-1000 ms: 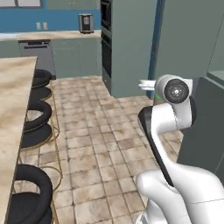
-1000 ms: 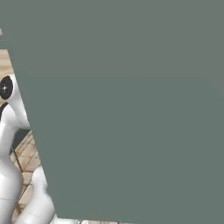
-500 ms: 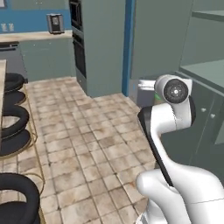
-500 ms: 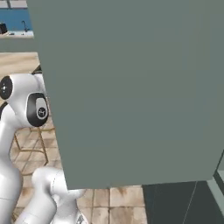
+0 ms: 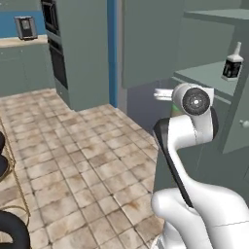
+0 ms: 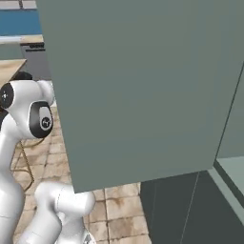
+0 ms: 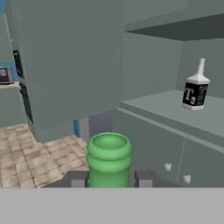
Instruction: Sort all alcoholic drinks to one cabinet, and non-alcoholic drinks to the other.
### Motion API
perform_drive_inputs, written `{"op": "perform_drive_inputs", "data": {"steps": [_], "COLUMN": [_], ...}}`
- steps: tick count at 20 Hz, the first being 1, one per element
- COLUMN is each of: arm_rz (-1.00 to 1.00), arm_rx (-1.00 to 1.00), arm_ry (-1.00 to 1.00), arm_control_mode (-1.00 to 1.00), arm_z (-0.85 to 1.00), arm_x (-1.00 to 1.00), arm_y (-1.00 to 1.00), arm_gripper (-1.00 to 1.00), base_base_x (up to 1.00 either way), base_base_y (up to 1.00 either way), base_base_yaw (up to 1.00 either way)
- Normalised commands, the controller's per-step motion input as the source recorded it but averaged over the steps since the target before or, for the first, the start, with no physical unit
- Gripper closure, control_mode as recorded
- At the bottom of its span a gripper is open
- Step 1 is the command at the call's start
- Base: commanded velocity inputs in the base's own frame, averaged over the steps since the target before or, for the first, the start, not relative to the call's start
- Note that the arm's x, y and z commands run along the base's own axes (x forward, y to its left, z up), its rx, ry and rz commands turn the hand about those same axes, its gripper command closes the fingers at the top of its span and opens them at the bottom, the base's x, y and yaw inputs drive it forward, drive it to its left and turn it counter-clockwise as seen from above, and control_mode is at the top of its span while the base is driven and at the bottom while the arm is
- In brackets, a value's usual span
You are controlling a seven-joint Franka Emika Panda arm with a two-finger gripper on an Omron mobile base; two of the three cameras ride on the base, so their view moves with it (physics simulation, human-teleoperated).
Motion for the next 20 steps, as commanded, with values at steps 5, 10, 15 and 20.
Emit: {"op": "perform_drive_inputs", "data": {"steps": [5, 10, 15, 20], "arm_rz": [0.0, 0.0, 0.0, 0.0], "arm_rx": [0.0, 0.0, 0.0, 0.0], "arm_ry": [0.0, 0.0, 0.0, 0.0], "arm_control_mode": [1.0, 1.0, 1.0, 1.0], "arm_z": [0.0, 0.0, 0.0, 0.0], "arm_x": [0.0, 0.0, 0.0, 0.0], "arm_y": [0.0, 0.0, 0.0, 0.0], "arm_gripper": [1.0, 1.0, 1.0, 1.0], "base_base_x": [0.04, 0.34, 0.68, 0.31], "base_base_y": [0.0, 0.18, 0.54, 0.11], "base_base_yaw": [-0.29, -0.24, -0.1, -0.16]}}
